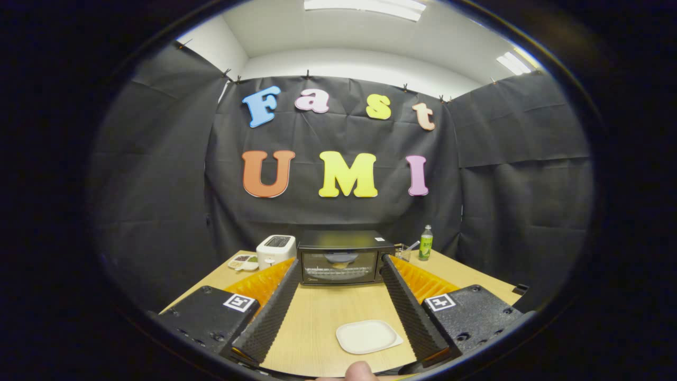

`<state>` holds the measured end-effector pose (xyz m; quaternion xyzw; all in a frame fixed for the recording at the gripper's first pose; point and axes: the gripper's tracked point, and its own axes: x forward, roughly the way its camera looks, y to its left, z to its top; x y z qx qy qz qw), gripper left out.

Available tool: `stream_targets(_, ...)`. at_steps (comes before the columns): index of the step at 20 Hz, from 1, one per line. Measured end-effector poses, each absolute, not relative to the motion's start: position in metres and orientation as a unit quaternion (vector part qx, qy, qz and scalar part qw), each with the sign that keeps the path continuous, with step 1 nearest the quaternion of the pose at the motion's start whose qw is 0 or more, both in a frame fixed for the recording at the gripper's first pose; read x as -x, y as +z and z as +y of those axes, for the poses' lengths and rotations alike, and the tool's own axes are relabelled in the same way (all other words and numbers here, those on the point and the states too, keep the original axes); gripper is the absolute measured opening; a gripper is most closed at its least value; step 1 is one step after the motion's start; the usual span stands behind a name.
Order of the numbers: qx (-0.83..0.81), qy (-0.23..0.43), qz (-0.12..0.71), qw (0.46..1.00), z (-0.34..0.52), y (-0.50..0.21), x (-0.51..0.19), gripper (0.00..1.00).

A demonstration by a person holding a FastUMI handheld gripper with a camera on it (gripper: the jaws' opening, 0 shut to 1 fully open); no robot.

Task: Open the toaster oven, put the food inside, and close the toaster oven door.

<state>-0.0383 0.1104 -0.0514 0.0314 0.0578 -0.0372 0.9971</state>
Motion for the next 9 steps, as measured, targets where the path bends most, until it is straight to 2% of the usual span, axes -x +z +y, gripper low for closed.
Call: stream_targets(9,-0.021,-0.037,0.053,0.998,0.1147,-0.0491,0.0399,1.0)
